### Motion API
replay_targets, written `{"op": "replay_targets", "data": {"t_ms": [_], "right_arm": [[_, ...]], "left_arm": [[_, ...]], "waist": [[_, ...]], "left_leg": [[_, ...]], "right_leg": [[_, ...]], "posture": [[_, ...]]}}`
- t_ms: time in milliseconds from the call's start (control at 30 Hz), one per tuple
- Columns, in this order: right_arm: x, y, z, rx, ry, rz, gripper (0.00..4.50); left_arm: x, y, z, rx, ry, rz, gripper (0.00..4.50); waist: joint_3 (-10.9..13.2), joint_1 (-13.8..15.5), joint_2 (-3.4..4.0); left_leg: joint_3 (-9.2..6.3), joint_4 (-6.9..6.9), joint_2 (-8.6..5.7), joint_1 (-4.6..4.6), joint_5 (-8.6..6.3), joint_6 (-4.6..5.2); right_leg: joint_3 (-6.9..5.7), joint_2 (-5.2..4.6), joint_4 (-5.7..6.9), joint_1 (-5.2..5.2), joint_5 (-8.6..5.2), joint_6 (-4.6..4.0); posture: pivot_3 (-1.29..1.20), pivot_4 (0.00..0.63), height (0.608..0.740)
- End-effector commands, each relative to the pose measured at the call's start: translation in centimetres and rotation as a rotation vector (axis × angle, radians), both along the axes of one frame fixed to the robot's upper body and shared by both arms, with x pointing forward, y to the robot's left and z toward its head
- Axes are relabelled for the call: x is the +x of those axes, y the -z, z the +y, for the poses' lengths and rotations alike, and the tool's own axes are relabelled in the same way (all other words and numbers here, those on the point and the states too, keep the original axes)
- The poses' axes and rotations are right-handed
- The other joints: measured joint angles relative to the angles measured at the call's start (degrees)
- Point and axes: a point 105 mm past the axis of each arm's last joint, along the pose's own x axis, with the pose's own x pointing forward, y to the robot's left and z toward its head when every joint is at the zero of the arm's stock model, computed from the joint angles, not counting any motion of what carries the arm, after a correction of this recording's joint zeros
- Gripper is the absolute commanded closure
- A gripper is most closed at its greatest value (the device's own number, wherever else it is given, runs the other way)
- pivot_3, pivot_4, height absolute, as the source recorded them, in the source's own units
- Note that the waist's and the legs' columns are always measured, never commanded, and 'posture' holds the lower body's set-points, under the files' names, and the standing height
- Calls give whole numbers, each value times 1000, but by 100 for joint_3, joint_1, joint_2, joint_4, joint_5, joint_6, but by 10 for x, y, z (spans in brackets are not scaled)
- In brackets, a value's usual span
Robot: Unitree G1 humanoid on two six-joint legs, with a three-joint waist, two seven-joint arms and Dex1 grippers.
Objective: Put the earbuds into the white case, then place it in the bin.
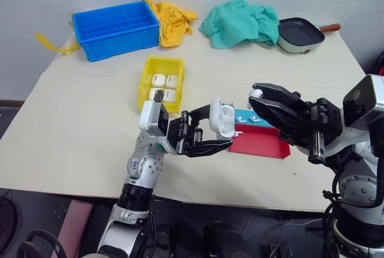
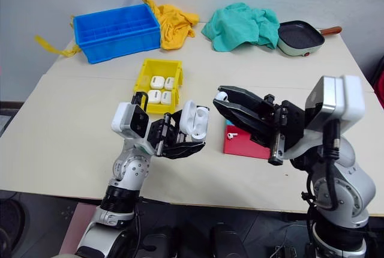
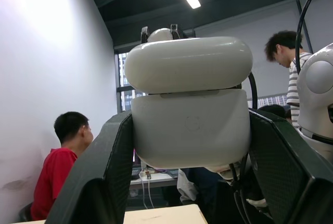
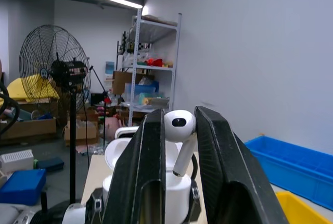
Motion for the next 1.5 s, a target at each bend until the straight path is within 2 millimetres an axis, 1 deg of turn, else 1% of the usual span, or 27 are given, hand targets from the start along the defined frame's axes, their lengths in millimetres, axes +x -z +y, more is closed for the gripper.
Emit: {"op": "replay_targets", "data": {"t_ms": [33, 100, 233, 667, 900, 1000, 1100, 1200, 1267, 1300, 1333, 1500], "right_arm": [[-4, -3, 5, 11, 1, -45, 4082], [-1, -1, 6, 11, 8, -44, 4082], [3, 3, 7, 15, 10, -41, 4082], [8, 18, 12, -17, -11, -19, 4082], [12, 32, 8, -53, 14, -3, 4082], [12, 44, 7, -107, 9, 1, 4082], [18, 48, 5, -115, 45, 9, 4082], [14, 49, 8, -130, -12, 24, 4082], [11, 49, 10, -145, -29, 15, 3346], [11, 48, 9, -147, -27, 1, 3161], [10, 48, 8, -151, -19, -2, 2797], [12, 40, -10, -137, 71, 2, 1142]], "left_arm": [[-6, -9, -1, -18, 25, -38, 1717], [-8, -6, -1, 6, 29, -62, 1717], [-6, -7, 0, 2, 23, -52, 1717], [-10, -7, -7, 0, 22, -50, 1717], [-12, -7, -10, -10, 19, -49, 1717], [-12, -7, -9, -12, 15, -53, 1717], [-11, -9, -8, -14, 10, -59, 1717], [-11, -10, -7, -14, 8, -63, 1717], [-10, -10, -6, -12, 7, -66, 1717], [-10, -10, -6, -11, 7, -66, 1717], [-10, -9, -5, -7, 4, -65, 1717], [-1, 1, 3, 43, -38, -26, 1717]], "waist": [[0, 0, 0], [0, -1, 0], [0, 1, 0], [0, 1, 0], [0, 2, 0], [0, 3, 0], [0, -1, 0], [0, 0, 0], [0, 3, 0], [0, 2, 0], [0, 3, 0], [0, 5, 0]], "left_leg": [[-1, 0, 0, 0, 0, 0], [-1, 0, 0, 0, 0, -1], [-1, 0, 0, 0, 0, -1], [-1, -1, 0, 0, 0, 0], [-1, -1, 0, 0, 0, 0], [-1, -1, 0, 0, 0, 0], [-1, -1, 0, 0, 0, 0], [-1, -1, 0, 2, 1, -1], [-1, -1, 0, 1, 1, -1], [-1, -1, 0, 1, 1, -1], [-1, -1, 0, 1, 0, -1], [-1, -1, 0, 1, 1, -1]], "right_leg": [[0, 0, 0, 0, 0, 0], [0, 0, 0, 0, 0, 0], [0, -1, -1, 0, 0, 0], [-1, -1, -1, 0, 0, 0], [0, -1, -2, 0, 0, 0], [0, 0, -3, 0, 0, 0], [0, 0, -2, 0, 0, 0], [0, 0, -1, 0, 0, 0], [0, 0, -2, 0, 0, 0], [0, -1, -2, 0, 0, 0], [0, -1, -2, 0, 0, 0], [0, -1, -3, 0, 0, 0]], "posture": [[0, 150, 740], [0, 150, 740], [0, 150, 740], [0, 150, 740], [0, 150, 740], [0, 150, 740], [0, 150, 740], [0, 150, 740], [0, 150, 740], [0, 150, 740], [0, 150, 740], [0, 150, 740]]}}
